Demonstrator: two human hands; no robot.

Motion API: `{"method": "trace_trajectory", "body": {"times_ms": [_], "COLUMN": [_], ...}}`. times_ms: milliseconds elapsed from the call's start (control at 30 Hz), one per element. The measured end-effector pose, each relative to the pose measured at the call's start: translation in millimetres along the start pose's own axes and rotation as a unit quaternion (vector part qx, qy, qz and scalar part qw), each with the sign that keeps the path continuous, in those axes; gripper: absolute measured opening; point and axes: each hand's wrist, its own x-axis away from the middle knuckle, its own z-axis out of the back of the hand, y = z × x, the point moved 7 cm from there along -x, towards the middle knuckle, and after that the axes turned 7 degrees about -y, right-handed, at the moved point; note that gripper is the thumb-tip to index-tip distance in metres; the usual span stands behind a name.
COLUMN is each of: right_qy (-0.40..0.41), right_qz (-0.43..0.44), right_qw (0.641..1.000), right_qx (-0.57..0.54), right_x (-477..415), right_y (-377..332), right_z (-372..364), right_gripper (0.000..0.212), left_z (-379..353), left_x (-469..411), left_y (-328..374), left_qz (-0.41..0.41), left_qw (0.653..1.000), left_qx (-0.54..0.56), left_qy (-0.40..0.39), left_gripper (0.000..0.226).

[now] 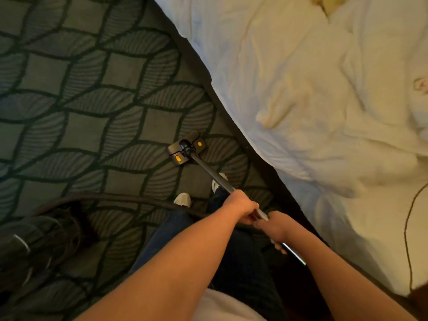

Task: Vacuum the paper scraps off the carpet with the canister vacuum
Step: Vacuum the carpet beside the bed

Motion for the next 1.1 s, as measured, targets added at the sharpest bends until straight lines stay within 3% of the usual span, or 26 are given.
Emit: {"method": "trace_trajectory", "body": {"times_ms": [233,533,767,967,1100], "right_qy": [-0.002,-0.020,-0.042,0.000,-0.021], "right_qz": [-0.021,-0.024,-0.019,-0.007,-0.017], "right_qw": [0.990,0.967,0.940,0.944,0.932], "right_qx": [-0.139,-0.254,-0.339,-0.329,-0.361], "right_x": [2,0,4,12,23], "right_y": [24,38,31,32,28], "right_z": [-108,-218,-306,-369,-405], "right_gripper": [0.033,0.032,0.027,0.038,0.046], "left_z": [-6,-19,-13,-16,-12], "left_x": [17,19,27,37,41], "left_y": [-69,-157,-232,-295,-326], "left_qz": [0.034,0.045,0.049,0.050,0.060], "left_qw": [0.984,0.960,0.957,0.953,0.946], "left_qx": [-0.172,-0.275,-0.285,-0.297,-0.318], "left_qy": [-0.009,-0.025,-0.017,-0.021,-0.027], "left_gripper": [0.025,0.023,0.021,0.022,0.020]}}
